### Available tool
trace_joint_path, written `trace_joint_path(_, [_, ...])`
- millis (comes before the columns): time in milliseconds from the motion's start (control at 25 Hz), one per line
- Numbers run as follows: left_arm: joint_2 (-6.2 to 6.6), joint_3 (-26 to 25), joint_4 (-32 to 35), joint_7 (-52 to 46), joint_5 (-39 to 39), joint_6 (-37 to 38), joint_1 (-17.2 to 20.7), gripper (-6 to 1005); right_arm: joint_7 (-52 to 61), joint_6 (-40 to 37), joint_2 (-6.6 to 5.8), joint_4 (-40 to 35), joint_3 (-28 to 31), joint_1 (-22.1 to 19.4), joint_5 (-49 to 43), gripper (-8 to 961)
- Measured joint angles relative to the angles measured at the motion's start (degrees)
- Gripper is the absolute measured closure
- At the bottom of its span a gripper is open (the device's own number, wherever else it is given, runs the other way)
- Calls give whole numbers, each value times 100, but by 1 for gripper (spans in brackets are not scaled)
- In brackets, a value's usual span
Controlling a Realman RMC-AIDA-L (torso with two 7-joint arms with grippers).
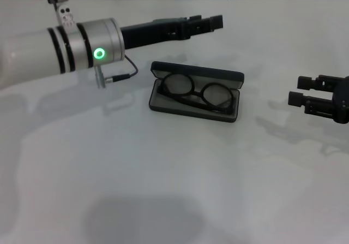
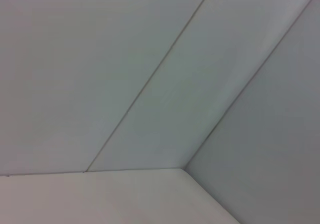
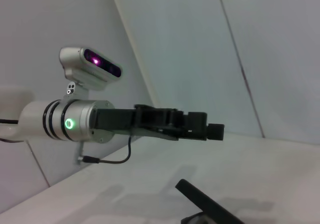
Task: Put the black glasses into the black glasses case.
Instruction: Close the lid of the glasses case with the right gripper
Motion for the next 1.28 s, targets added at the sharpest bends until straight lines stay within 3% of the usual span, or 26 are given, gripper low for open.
trace_joint_path(40, [1,22,30,-107,20,-74,-33,136,-40,0,11,4,28,-23,11,376])
trace_joint_path(360, [7,555,62,-778,194,-1111,-346,474,-285,30,93,18,256,-150,170,376])
trace_joint_path(440, [-24,1130,48,-1007,142,-1691,-445,570,-370,49,116,65,340,-156,174,376])
trace_joint_path(640, [-71,1617,69,-1098,23,-2042,-479,684,-483,103,111,171,352,-111,173,376])
trace_joint_path(840, [-67,2587,94,-1106,-604,-2456,-463,816,-526,142,116,171,352,-103,173,377])
trace_joint_path(1000, [-63,2884,148,-1109,-799,-2517,-431,976,-534,143,119,171,352,-98,174,377])
trace_joint_path(1280, [-70,3058,131,-1112,-863,-2747,-417,976,-549,167,126,170,352,-91,177,377])
